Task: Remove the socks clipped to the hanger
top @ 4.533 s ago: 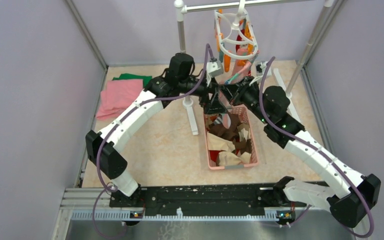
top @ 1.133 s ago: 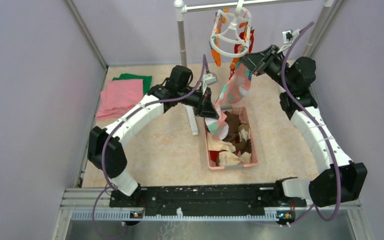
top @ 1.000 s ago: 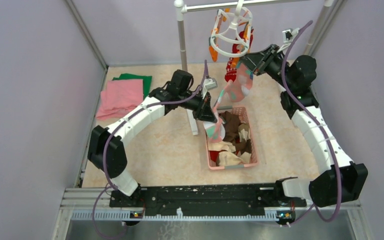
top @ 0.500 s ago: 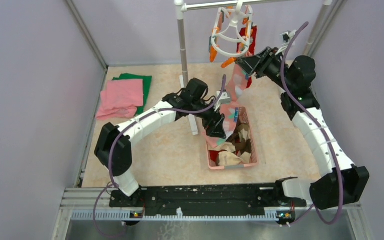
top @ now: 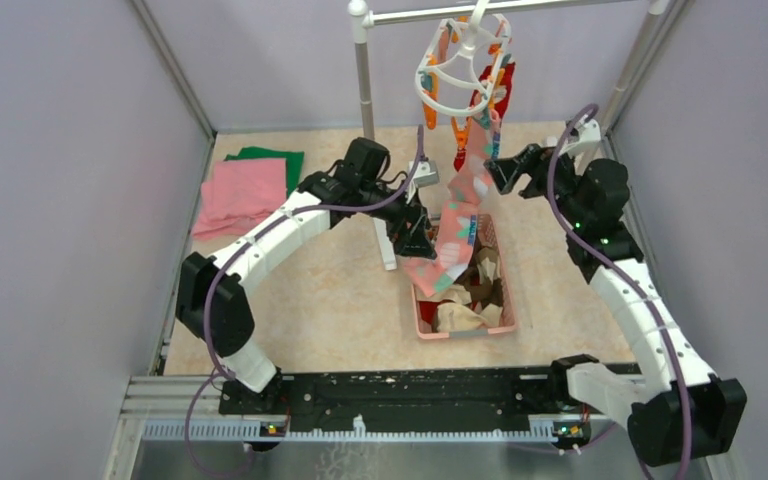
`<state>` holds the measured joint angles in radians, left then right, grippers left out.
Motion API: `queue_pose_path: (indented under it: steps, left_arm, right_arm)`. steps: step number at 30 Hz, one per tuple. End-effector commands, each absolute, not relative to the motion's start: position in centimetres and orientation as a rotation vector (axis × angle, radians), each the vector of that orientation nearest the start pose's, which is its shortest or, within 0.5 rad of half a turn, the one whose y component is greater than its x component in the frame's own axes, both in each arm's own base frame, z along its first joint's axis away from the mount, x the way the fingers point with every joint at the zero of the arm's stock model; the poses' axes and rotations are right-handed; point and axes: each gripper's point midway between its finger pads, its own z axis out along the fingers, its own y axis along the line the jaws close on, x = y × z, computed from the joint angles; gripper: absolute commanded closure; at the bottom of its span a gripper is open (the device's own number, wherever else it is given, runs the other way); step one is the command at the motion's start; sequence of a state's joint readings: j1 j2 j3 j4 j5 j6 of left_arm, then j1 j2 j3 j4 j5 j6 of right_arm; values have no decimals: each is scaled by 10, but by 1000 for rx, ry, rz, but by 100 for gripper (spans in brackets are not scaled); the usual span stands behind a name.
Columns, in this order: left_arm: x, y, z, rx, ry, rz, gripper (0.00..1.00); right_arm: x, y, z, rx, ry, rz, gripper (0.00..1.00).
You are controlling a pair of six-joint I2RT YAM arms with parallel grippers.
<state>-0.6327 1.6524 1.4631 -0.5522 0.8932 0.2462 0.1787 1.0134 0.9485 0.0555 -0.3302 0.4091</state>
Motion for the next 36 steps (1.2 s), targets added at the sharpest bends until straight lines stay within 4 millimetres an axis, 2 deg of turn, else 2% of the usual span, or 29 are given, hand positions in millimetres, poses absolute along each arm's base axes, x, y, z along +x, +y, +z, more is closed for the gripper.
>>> queue_pose_path:
  steps: [1,3,5,7,10,11,12,18,23,30,34,36]
  left_arm:
    - [240,-347,278,1383,1653,-1293,1]
    - [239,-346,283,1371,1656,-1306,1]
    - [240,-342,288,1355,1656,-1318,1]
    - [245,-338,294,1325,1660,-1332,1]
    - [255,-330,301,1272,1666,-1355,1]
    - [256,-329,303,1261,1668,-1361,1]
    - [258,-328,305,1255,1664,-1359,1]
    - [258,-327,315,1252,1647,-1361,1]
    - [256,-325,331,1235,1619,-1345,1]
    - [265,-329,352,1205,1579,-1311,1]
    - [272,-332,362,1217,1547,-1289,1]
    - [274,-333,363,1223,1537,-1273,1]
  right_arm:
    - [382,129,347,-170,1491,594,15]
    - [397,133,359,-189,1410,599,18]
    - [409,143,361,-220,1387,642,27]
    - [414,152,366,-245,1386,690,47]
    - [402,158,377,-254,1348,757,86]
    - [397,157,379,-243,1341,763,96]
    - [391,155,381,-233,1337,759,100]
    - [354,151,392,-208,1393,728,100]
    - [321,166,398,-231,1454,822,100]
    - [286,210,396,-286,1526,1006,100]
    - [269,247,405,-345,1534,1100,100]
    - [266,259,411,-355,1527,1138,100]
